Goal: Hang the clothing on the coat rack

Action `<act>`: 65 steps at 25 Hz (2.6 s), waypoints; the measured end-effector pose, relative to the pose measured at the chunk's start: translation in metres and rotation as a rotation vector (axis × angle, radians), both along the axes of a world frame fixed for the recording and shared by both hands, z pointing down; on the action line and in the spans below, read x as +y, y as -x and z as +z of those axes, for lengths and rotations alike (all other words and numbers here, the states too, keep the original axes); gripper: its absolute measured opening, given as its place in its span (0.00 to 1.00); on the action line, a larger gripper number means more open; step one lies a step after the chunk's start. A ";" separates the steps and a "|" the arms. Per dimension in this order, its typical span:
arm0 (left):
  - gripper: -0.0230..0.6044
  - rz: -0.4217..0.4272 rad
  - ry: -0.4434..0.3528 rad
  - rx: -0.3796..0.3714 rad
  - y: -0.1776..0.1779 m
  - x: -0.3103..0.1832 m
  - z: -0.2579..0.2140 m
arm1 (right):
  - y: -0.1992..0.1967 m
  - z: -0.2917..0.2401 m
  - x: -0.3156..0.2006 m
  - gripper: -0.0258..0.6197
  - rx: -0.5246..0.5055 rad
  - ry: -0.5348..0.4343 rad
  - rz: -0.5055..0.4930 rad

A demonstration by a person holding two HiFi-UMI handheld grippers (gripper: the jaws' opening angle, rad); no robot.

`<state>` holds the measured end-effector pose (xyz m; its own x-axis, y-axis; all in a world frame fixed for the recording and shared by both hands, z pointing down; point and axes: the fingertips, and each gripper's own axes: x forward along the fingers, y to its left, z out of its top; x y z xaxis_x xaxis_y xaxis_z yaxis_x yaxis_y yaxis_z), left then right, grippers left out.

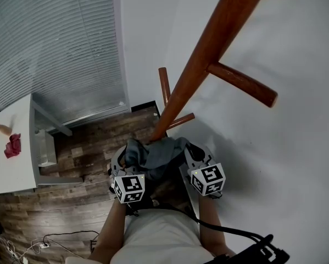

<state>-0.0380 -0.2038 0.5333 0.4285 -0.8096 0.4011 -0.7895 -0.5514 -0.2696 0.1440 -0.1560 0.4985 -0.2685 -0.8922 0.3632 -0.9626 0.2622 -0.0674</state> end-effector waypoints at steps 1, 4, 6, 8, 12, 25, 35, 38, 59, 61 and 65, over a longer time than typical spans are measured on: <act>0.09 0.003 0.006 0.003 0.000 0.001 0.002 | 0.001 0.000 0.000 0.08 -0.003 0.003 -0.002; 0.09 0.014 0.025 0.029 0.001 0.004 0.003 | 0.004 -0.001 0.003 0.08 -0.005 0.013 -0.009; 0.09 0.022 0.039 0.055 0.002 0.006 0.003 | 0.006 0.000 0.004 0.08 -0.011 0.019 -0.008; 0.10 0.028 0.055 0.085 0.002 0.006 0.006 | 0.006 0.003 0.004 0.09 -0.029 0.025 -0.005; 0.17 0.055 0.091 0.151 0.003 0.007 0.008 | 0.007 0.007 0.004 0.09 -0.061 0.038 -0.005; 0.55 0.176 0.243 0.175 0.006 0.028 0.039 | 0.008 0.009 0.013 0.10 -0.053 0.055 -0.039; 0.62 0.262 0.271 0.186 0.002 0.047 0.046 | 0.002 0.006 0.022 0.25 -0.023 0.051 -0.005; 0.64 0.278 0.276 0.178 0.001 0.053 0.047 | 0.002 0.005 0.026 0.25 -0.023 0.046 -0.004; 0.67 0.328 0.315 0.228 0.001 0.106 0.052 | 0.015 -0.013 0.056 0.25 -0.027 -0.020 -0.065; 0.67 0.326 0.299 0.231 0.003 0.110 0.049 | 0.016 -0.015 0.061 0.25 -0.026 -0.029 -0.068; 0.67 0.304 0.266 0.248 0.005 0.112 0.036 | 0.016 -0.021 0.068 0.23 -0.041 -0.051 -0.058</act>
